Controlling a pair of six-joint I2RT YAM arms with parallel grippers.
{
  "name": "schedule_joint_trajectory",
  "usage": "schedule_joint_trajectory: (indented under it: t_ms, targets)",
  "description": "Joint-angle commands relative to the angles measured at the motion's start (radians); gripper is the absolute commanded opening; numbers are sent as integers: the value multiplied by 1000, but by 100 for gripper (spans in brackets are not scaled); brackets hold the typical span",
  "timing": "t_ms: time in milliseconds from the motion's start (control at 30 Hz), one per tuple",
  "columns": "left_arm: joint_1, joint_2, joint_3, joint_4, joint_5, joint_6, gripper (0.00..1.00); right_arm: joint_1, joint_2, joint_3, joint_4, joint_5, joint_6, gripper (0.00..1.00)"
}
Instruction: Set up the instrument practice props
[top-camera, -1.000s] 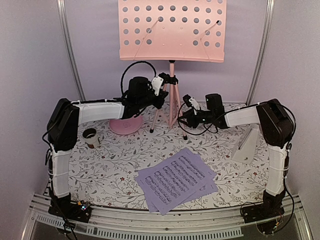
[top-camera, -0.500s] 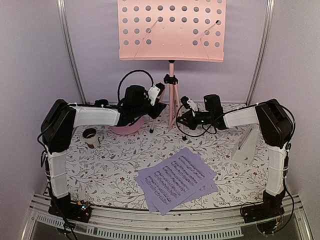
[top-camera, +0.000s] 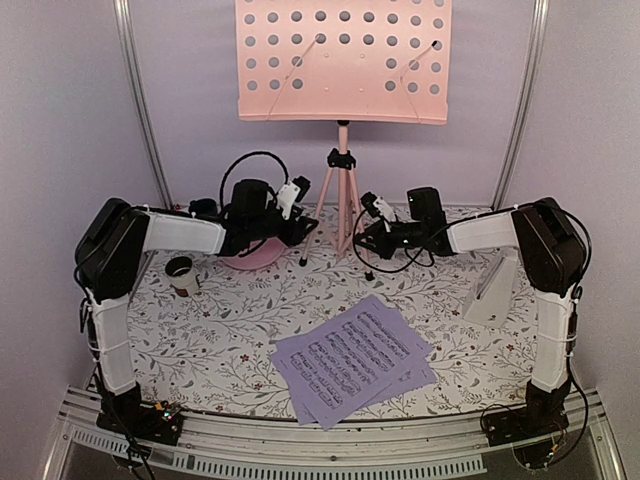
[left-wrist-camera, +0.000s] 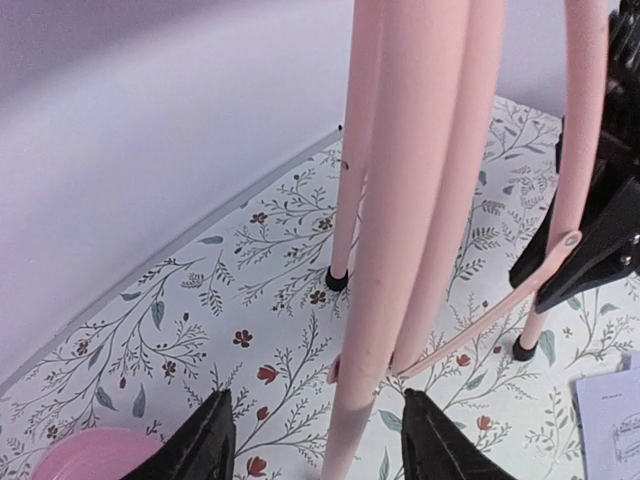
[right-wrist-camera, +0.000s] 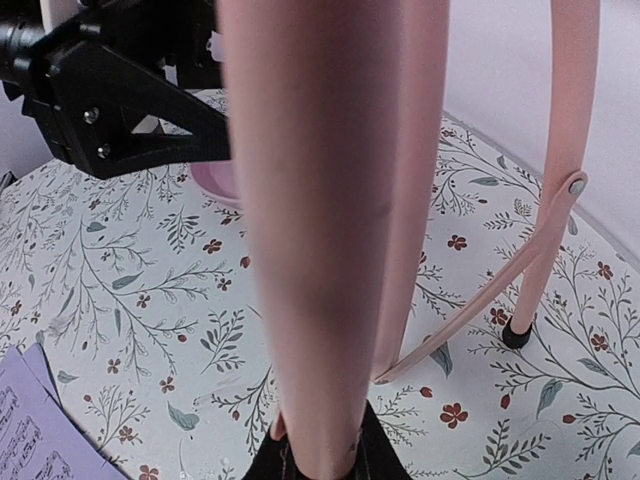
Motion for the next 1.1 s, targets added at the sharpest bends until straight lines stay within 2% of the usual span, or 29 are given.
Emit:
schedule_joint_trajectory:
  t_ms: [0,233,500,733,1067]
  targets:
    - [7,79,82,-39,83,46,58,-27,6,25,-82,5,-17,0]
    - [7,165,183,-95,113,74,52,-32,1,30,-97,3,-24,0]
    - [7,117,105,-85,138,53,21,-32,-24,25,-142,23,-21,0]
    - [7,57,43,-91,146,30,1,-31,-62,10,-223,85,-11,0]
    - [9,-27,-38,-121,136,-1,0,-35,-163,-90,-274,151,24,0]
